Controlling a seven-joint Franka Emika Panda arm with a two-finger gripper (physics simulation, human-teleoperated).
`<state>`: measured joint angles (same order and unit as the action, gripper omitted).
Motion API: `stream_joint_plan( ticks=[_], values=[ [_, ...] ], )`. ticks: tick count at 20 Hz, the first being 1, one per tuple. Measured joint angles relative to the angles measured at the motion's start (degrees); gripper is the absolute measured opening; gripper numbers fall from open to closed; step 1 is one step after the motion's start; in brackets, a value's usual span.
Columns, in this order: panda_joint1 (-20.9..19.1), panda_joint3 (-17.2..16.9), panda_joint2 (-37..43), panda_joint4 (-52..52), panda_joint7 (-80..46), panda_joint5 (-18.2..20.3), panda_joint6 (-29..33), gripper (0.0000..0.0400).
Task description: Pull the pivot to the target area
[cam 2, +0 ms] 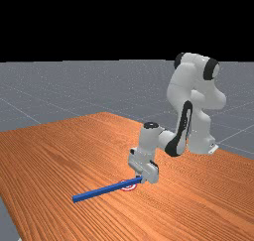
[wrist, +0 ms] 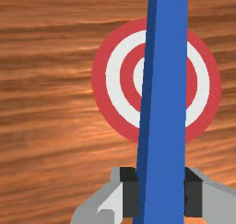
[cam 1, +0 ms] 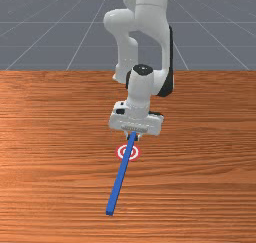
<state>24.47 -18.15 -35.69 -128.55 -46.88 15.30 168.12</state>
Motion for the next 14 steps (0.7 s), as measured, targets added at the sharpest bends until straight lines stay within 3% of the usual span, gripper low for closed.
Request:
stream_joint_plan(
  ticks=[1,2,4,5,7,9,13,14],
  values=[
    [-6.8,6.8,0.9,-1.2,4.0,2.5,4.7,0.0106],
    [-7.0,7.0,1.1,-1.3,3.9,2.6,4.5,0.0112],
    [-7.2,7.1,1.8,-1.9,3.7,2.6,4.9,0.0268],
    [-10.7,10.2,2.8,-1.0,6.4,4.1,0.8,0.032],
    [-11.0,10.7,3.5,-1.2,6.7,4.6,0.4,0.0371],
    [-6.8,7.0,3.3,-1.2,3.4,2.7,0.4,0.0389],
    [-6.5,7.3,2.7,-1.6,3.1,2.9,3.5,0.0399],
    [-6.0,6.8,2.5,-1.1,3.1,2.2,1.4,0.0399]
  ],
)
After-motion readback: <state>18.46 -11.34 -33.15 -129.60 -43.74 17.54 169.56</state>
